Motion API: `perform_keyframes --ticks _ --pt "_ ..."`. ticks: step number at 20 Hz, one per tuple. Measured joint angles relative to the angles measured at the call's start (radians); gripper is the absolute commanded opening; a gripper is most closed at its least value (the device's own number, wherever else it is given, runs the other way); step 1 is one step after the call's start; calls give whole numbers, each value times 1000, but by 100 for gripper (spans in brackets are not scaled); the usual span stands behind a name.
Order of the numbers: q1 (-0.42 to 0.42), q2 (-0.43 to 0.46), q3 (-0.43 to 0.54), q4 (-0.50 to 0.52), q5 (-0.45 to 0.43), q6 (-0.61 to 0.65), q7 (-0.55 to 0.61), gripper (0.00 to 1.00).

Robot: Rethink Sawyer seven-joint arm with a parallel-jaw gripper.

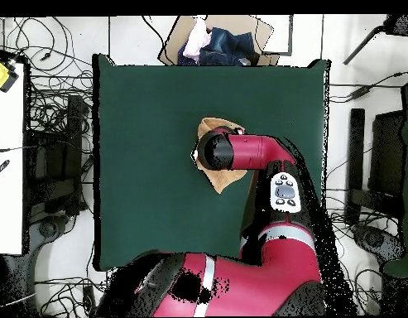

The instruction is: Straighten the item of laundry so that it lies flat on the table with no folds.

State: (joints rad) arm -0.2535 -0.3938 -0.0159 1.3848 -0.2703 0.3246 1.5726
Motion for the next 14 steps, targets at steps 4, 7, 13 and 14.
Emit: perform_keyframes --ticks 4,7,13,14 --pt "0 -10 0 18 0 0 0 100" --pt "0 -11 0 22 0 0 0 100" --pt "0 -11 0 22 0 0 0 100" --pt "0 -11 0 22 0 0 0 100"
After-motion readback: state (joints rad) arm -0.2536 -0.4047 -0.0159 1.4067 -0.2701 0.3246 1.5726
